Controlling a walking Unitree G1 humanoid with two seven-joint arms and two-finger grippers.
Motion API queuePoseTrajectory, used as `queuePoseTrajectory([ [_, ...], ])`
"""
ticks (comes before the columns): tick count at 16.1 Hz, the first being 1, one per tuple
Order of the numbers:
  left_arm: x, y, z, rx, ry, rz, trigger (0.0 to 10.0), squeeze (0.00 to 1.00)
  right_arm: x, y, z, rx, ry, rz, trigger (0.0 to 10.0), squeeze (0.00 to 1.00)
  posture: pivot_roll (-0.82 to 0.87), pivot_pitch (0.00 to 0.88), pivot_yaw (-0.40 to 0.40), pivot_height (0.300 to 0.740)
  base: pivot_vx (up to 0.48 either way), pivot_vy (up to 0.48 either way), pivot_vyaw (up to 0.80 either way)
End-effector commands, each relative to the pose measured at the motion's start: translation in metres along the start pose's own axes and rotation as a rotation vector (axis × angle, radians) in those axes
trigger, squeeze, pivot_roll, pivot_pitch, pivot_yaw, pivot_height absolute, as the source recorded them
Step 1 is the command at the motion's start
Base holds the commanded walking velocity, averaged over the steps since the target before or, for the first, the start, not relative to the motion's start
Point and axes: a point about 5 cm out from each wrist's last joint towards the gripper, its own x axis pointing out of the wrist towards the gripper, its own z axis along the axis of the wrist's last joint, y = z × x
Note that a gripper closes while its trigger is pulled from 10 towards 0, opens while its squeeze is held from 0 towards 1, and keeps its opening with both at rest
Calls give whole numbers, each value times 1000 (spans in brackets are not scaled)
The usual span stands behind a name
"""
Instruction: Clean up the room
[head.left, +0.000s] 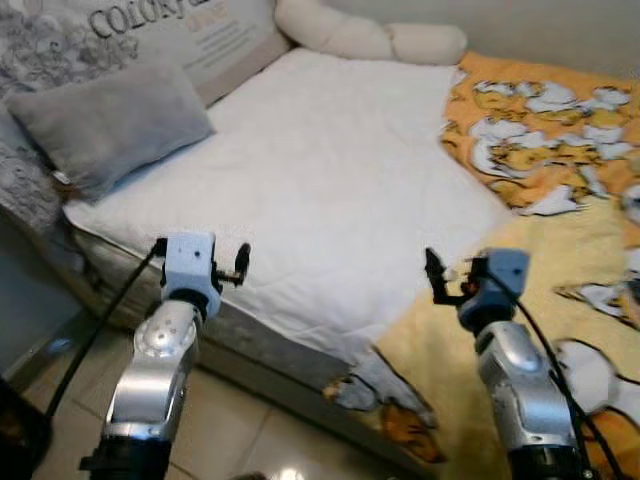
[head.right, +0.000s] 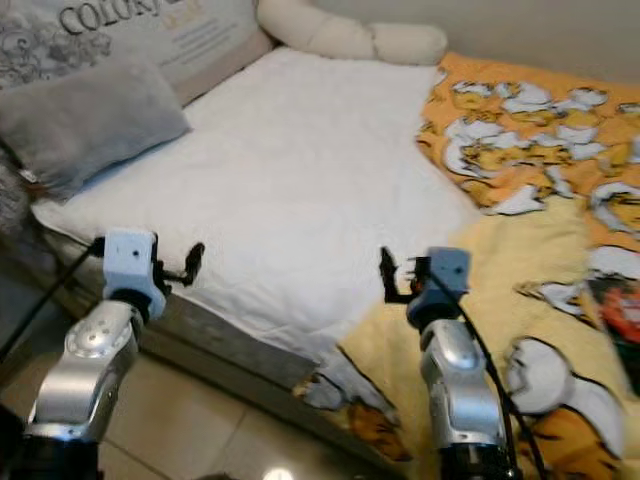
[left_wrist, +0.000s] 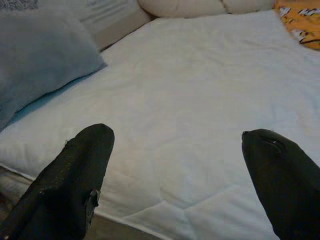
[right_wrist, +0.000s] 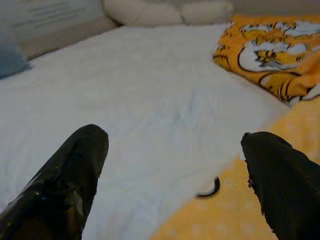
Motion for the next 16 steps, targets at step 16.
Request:
queuePoseTrajectory([
  [16,6,2,5,41,-11,-1,10000,1000,9,15,1,-7,8,56,10000,1000,-43,0,27,740,0,-315,0],
])
